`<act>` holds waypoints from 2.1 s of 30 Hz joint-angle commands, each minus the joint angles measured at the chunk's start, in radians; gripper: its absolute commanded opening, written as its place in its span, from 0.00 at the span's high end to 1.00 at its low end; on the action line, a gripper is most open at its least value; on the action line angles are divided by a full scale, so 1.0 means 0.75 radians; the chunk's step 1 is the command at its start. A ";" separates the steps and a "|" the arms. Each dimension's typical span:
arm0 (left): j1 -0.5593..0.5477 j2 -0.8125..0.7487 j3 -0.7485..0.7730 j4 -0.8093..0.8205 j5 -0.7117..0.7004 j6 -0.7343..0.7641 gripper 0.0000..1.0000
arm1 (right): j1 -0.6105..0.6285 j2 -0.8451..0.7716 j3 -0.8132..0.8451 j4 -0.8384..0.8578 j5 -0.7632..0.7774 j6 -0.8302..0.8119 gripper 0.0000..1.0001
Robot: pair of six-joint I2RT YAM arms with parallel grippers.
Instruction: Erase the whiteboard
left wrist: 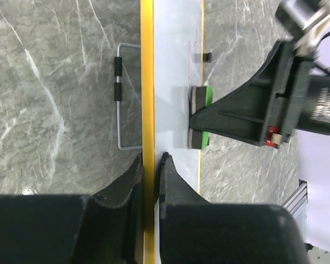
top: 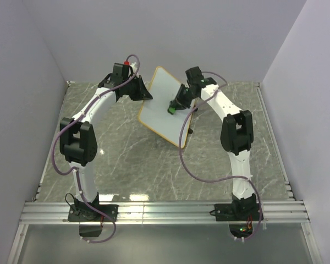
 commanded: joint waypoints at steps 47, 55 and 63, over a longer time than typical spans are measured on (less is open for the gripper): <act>-0.177 0.116 0.093 -0.258 0.061 0.229 1.00 | -0.098 0.181 0.014 -0.022 -0.042 0.126 1.00; -0.177 0.124 0.116 -0.289 0.065 0.260 1.00 | -0.100 0.344 0.362 0.303 -0.163 0.478 1.00; -0.175 0.098 0.101 -0.301 0.041 0.280 1.00 | -0.104 0.437 0.460 0.529 -0.136 0.673 1.00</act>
